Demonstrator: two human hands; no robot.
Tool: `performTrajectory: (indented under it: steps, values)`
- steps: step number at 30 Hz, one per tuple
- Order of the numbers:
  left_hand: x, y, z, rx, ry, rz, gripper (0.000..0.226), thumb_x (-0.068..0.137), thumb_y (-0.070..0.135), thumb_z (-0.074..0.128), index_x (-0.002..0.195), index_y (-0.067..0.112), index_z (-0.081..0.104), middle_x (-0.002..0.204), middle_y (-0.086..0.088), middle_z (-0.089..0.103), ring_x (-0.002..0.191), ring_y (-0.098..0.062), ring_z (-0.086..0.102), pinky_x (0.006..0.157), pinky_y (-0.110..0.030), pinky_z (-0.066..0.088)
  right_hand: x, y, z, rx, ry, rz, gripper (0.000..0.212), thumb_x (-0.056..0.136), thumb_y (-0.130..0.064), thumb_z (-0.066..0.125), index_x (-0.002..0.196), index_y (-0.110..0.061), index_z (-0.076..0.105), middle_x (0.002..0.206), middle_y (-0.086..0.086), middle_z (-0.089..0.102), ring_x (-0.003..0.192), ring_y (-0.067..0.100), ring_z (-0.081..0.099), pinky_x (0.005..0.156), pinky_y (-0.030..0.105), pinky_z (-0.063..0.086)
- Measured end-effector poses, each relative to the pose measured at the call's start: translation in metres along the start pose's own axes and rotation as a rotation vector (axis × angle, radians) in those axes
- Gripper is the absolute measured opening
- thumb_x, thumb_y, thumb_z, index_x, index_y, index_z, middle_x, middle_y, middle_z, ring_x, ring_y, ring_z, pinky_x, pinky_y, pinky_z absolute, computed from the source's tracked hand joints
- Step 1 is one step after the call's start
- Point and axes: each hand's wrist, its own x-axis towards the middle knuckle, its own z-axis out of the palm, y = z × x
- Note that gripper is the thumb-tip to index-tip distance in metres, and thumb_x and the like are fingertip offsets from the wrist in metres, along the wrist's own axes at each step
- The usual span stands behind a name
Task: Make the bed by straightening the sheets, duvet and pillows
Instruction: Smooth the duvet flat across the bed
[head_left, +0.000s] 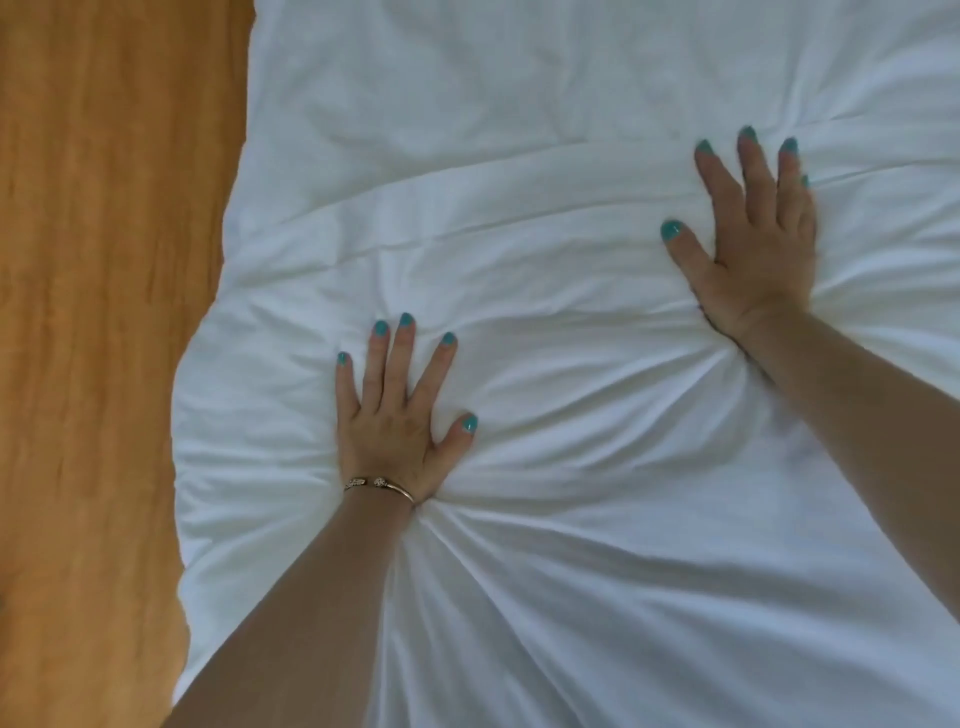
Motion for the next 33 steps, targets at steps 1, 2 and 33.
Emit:
performTrajectory:
  steps: [1,2,33]
  values:
    - [0.000,-0.001,0.003,-0.011,0.026,0.004,0.082,0.081,0.062,0.028,0.148,0.041,-0.016,0.161,-0.001,-0.003,0.146,-0.019,-0.017,0.116,-0.047,-0.012,-0.001,-0.001,-0.002,0.003,-0.004,-0.003,0.068,0.092,-0.067,0.027,0.152,-0.042,0.008,0.164,-0.004,-0.001,0.150,0.028,-0.006,0.120,0.046,-0.001]
    - [0.000,-0.001,0.006,-0.024,0.050,0.008,0.082,0.081,0.061,0.029,0.148,0.042,-0.015,0.160,-0.002,-0.001,0.147,-0.020,-0.016,0.116,-0.047,-0.013,-0.003,-0.002,-0.004,-0.002,0.017,-0.012,0.066,0.094,-0.065,0.027,0.153,-0.039,0.011,0.164,-0.002,0.002,0.150,0.030,-0.003,0.120,0.048,0.001]
    - [-0.007,-0.023,-0.027,-0.276,0.003,0.263,0.072,0.089,0.062,0.024,0.153,0.031,0.013,0.161,-0.008,0.005,0.148,-0.026,-0.005,0.116,-0.051,-0.011,-0.299,-0.286,0.038,0.091,-0.105,0.806,0.076,0.078,-0.084,0.000,0.145,-0.053,-0.018,0.159,-0.014,-0.022,0.145,0.014,-0.027,0.119,0.046,-0.009]
